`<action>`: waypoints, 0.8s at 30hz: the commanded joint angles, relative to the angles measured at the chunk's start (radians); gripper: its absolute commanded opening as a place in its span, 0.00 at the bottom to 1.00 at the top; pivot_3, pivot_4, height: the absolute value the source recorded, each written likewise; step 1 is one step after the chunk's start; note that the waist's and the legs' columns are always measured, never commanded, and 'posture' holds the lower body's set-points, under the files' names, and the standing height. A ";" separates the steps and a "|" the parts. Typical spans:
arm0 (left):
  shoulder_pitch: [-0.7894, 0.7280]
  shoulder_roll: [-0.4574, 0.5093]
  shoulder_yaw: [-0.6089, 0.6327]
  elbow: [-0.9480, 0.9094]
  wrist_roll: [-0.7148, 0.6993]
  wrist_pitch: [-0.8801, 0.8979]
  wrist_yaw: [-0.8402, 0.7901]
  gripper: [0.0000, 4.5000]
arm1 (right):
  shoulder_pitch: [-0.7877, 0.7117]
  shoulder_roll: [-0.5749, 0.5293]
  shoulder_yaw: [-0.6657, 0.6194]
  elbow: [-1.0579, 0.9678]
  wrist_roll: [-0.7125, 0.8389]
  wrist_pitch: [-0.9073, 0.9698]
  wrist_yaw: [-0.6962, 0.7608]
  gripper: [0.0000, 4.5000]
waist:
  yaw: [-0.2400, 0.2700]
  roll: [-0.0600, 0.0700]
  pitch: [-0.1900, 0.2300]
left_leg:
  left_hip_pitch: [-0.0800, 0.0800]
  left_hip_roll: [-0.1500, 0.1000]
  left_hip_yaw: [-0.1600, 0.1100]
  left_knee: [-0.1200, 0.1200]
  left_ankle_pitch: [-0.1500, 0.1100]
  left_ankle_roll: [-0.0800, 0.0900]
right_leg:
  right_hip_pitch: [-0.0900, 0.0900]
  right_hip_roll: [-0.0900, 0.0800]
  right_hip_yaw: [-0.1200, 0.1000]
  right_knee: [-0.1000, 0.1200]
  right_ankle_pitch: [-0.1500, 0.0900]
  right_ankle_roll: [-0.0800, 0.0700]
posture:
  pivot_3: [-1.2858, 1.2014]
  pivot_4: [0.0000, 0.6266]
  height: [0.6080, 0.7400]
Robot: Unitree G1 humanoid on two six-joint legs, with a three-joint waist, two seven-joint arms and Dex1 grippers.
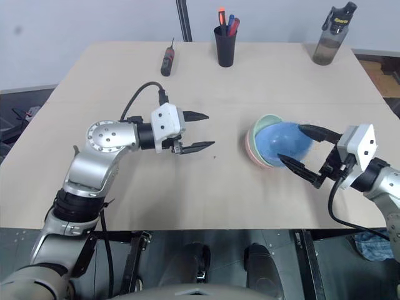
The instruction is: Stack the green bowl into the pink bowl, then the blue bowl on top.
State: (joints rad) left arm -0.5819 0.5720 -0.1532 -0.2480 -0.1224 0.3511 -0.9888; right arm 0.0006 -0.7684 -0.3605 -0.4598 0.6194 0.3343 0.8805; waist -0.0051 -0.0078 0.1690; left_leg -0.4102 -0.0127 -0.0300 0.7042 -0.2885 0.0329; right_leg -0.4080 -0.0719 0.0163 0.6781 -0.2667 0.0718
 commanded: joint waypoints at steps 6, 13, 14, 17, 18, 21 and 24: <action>0.068 -0.022 0.090 -0.106 -0.110 0.039 0.073 0.75 | -0.039 0.012 -0.011 -0.021 0.011 -0.022 -0.005 0.97 | -0.002 0.000 0.000 | 0.000 0.000 0.000 0.000 0.000 0.000 | 0.000 0.000 0.000 0.000 0.000 0.000 | 0.52 0.24 1.00; 0.172 -0.016 0.165 -0.180 -0.203 0.122 0.130 0.75 | -0.081 0.025 0.066 0.013 -0.023 -0.028 0.004 0.97 | -0.006 0.000 0.000 | 0.001 0.001 0.000 0.000 0.000 0.000 | 0.000 0.000 0.001 0.000 0.000 0.000 | 0.52 0.24 1.00; 0.184 -0.014 0.174 -0.192 -0.209 0.128 0.140 0.75 | -0.090 0.026 0.078 0.020 -0.030 -0.033 0.008 0.97 | -0.006 0.000 0.000 | 0.001 0.001 0.000 0.000 0.000 0.000 | 0.000 0.000 0.001 0.000 0.000 0.000 | 0.52 0.24 1.00; 0.232 0.010 0.212 -0.233 -0.247 0.162 0.151 0.75 | -0.100 0.020 0.078 0.022 -0.023 -0.034 0.024 0.97 | -0.005 0.000 0.000 | 0.001 0.001 0.001 0.000 0.000 0.000 | 0.000 0.000 0.001 0.000 0.000 0.000 | 0.52 0.24 1.00; 0.254 0.021 0.237 -0.253 -0.286 0.191 0.143 0.75 | -0.097 0.012 0.070 0.021 -0.019 -0.033 0.031 0.97 | -0.005 0.000 0.000 | 0.001 0.001 0.001 -0.001 0.000 0.000 | 0.000 0.000 0.001 0.000 0.000 0.000 | 0.52 0.24 1.00; 0.327 0.047 0.362 -0.310 -0.428 0.238 0.120 0.97 | -0.067 -0.049 0.022 0.033 0.011 0.029 0.069 0.97 | -0.005 0.000 0.000 | 0.001 0.001 0.001 -0.001 0.000 0.000 | 0.000 -0.001 0.001 0.000 0.000 0.000 | 0.52 0.24 1.00; 0.455 0.120 0.490 -0.344 -0.460 0.266 0.105 0.97 | -0.026 -0.119 -0.057 0.064 0.002 0.062 0.085 0.97 | -0.005 0.000 0.000 | 0.001 0.002 0.001 -0.001 0.000 0.000 | 0.000 -0.001 0.001 -0.001 0.000 0.000 | 0.52 0.24 1.00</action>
State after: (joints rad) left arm -0.1821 0.6535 0.2394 -0.5354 -0.5461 0.6020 -0.8717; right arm -0.0412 -0.8468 -0.3299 -0.4077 0.6160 0.3838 0.9507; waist -0.0097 -0.0077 0.1690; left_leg -0.4091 -0.0112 -0.0294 0.7033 -0.2888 0.0333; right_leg -0.4078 -0.0729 0.0172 0.6775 -0.2667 0.0716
